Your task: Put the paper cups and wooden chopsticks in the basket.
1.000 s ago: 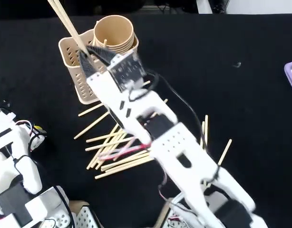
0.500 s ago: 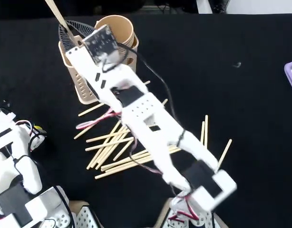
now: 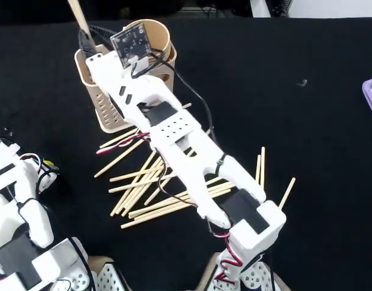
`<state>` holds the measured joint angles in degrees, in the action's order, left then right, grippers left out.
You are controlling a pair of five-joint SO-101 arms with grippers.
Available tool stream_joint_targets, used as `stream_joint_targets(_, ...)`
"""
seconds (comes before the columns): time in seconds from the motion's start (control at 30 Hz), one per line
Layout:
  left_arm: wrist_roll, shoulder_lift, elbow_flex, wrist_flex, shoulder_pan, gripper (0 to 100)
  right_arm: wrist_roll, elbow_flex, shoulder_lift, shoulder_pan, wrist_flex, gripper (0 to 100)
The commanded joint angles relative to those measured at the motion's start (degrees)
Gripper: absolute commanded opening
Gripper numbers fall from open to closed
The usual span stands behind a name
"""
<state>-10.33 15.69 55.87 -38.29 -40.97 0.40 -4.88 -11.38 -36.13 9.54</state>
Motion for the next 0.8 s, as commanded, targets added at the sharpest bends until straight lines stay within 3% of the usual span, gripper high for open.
stream_joint_targets(0.0, -0.18, -0.09, -1.8, 1.41, -0.66, 24, -0.53, -0.4, 0.57, 0.97, 0.79, 1.4)
stream_joint_targets(0.2, -0.18, -0.09, -1.8, 1.41, -0.66, 24, -0.53, -2.68, 0.92, 0.88, -1.49, 16.8)
stream_joint_targets(0.43, -0.18, -0.09, -1.8, 1.41, -0.66, 24, -0.62, 0.57, 1.8, 1.14, -5.19, 10.3)
stream_joint_targets(0.63, -0.18, -0.09, -1.8, 1.41, -0.66, 24, -0.62, -4.0, 12.09, 0.18, -6.15, 10.0)
stream_joint_targets(0.77, -0.18, -0.09, -1.8, 1.41, -0.66, 24, -0.62, -9.71, 27.3, 0.26, -19.25, 10.1)
